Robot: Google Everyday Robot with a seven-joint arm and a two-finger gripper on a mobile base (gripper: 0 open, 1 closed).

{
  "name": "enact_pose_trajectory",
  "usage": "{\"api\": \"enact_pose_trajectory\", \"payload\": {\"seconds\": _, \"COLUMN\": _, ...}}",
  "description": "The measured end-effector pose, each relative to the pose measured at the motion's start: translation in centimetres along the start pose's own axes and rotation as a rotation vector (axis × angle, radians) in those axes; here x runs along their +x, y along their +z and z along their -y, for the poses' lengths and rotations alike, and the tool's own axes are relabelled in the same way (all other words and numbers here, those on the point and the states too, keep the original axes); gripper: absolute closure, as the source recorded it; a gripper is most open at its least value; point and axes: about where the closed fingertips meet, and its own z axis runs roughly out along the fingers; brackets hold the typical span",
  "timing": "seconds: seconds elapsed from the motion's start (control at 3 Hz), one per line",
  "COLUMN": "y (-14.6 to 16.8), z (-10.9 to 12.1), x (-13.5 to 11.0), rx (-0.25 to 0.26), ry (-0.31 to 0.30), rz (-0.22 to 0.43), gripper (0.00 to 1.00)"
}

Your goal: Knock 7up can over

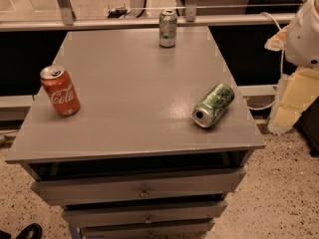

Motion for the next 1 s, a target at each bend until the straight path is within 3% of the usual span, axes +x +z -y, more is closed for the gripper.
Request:
{"api": "enact_pose_trajectory", "payload": {"seconds": 0.33, "y": 0.1, "z": 0.3, "x": -0.1, "rx": 0.005, "ry": 0.001, "rz": 0.006, "gripper": 0.0}}
{"api": "enact_pose_trajectory", "payload": {"seconds": 0.67, "y": 1.7, "z": 3.8, "x": -1.1, "rx": 0.063, "ry": 0.016, "rz": 0.071, "gripper": 0.0}}
{"api": "enact_pose_trajectory", "payload": {"seconds": 1.0, "y": 4.5, "z": 11.4, "x": -4.8, "rx": 0.148, "ry": 0.058, "rz": 0.223, "gripper": 0.0}}
